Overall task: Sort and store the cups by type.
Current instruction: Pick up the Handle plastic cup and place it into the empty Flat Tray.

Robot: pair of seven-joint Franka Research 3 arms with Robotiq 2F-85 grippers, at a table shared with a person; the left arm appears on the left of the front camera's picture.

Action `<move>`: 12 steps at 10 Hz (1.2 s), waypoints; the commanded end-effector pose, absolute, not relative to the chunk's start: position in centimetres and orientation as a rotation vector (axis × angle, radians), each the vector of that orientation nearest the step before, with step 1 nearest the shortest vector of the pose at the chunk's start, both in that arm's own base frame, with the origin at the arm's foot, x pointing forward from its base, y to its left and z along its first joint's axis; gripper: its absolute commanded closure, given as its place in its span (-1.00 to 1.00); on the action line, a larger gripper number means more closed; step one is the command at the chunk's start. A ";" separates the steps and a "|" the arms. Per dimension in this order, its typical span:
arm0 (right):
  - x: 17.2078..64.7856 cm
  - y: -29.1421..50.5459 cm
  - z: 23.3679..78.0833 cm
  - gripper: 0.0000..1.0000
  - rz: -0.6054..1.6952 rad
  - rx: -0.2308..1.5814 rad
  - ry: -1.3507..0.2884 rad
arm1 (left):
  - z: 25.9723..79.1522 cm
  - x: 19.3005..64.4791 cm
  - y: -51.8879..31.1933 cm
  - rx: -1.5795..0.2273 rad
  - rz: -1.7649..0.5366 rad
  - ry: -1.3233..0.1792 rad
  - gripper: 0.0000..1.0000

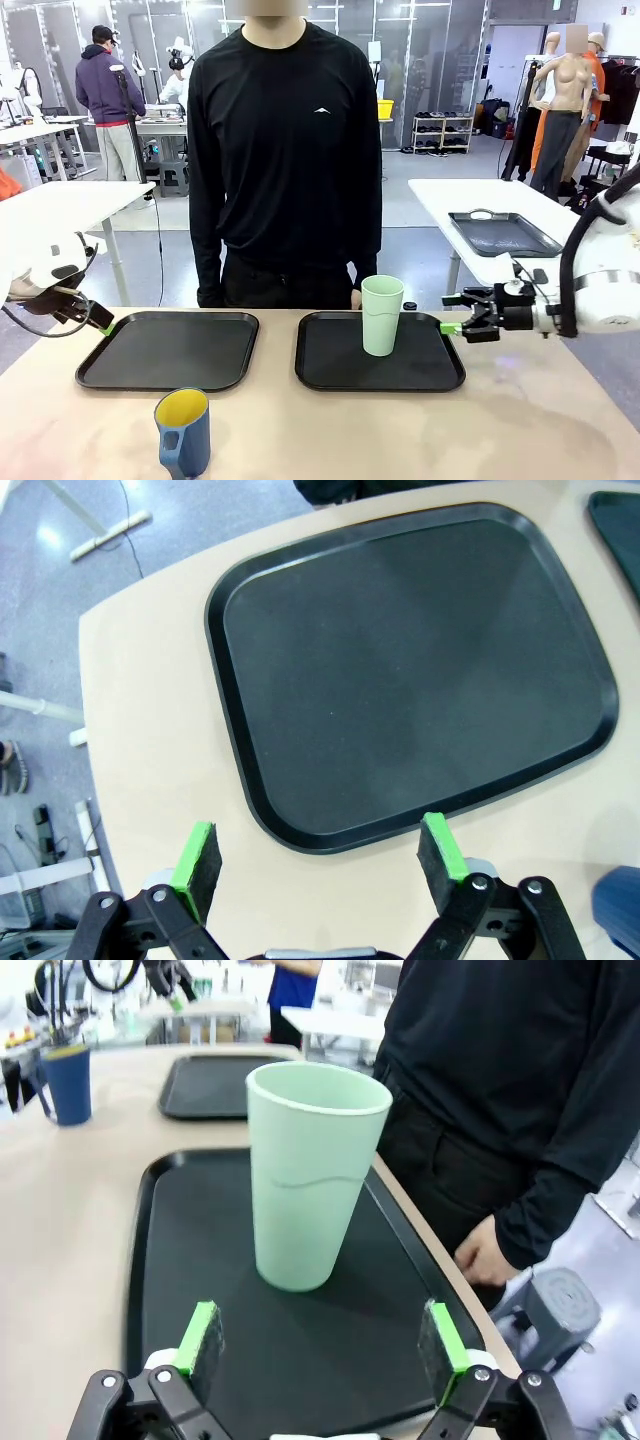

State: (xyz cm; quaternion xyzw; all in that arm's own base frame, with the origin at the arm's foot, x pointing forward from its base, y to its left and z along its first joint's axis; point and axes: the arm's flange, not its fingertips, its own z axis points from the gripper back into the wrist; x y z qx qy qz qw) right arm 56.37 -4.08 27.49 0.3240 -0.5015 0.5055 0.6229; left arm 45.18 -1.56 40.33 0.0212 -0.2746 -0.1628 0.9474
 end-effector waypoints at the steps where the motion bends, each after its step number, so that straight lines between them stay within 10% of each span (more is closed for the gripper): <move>1: 52.5 -3.2 29.1 -1.00 1.208 0.606 -1.010 | 40.4 45.2 -1.3 0.049 -0.339 -0.560 -1.00; 12: 43.5 -4.0 30.8 -1.00 1.262 0.302 -0.849 | 40.4 45.2 -1.3 0.049 -0.339 -0.560 -1.00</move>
